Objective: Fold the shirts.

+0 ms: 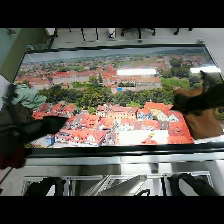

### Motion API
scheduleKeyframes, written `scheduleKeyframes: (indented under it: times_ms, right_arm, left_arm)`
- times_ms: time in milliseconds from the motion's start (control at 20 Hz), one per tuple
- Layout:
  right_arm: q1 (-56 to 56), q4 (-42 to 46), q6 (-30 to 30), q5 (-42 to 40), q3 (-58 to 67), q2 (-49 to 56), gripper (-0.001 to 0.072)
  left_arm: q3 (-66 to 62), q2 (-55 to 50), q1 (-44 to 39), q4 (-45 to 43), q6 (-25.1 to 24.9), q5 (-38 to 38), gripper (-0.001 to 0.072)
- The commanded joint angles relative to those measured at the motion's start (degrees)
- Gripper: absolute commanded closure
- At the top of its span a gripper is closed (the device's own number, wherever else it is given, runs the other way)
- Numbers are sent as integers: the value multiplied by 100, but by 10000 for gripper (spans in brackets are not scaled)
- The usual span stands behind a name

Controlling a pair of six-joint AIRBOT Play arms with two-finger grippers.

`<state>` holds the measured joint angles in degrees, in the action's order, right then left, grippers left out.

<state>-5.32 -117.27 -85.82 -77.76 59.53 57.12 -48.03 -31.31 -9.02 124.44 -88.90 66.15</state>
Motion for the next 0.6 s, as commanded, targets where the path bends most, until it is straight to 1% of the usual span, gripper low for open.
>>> scheduleKeyframes:
  times_ms: [0,100,150,200,300,550]
  right_arm:
    - [1478,-442,-81,1585,-1969,-1255,695]
    - [1788,-533,-144,1757,-2304,-1399,695]
    - [1878,-518,-160,1687,-2317,-1397,695]
    - [1906,-579,-20,1408,-2317,-1397,695]
    - [1904,-643,31,975,-2317,-1394,695]
    - [1899,-643,31,931,-2317,-1394,695]
  left_arm:
    - [1147,249,-1458,-236,713,-686,686]
    - [1534,136,-1945,-341,929,-1038,686]
    - [1635,20,-2061,-337,935,-1132,687]
    - [1668,-136,-2120,-337,935,-1161,686]
    - [1650,-413,-2142,-326,935,-1185,686]
    - [1652,-785,-2142,-319,933,-1364,686]
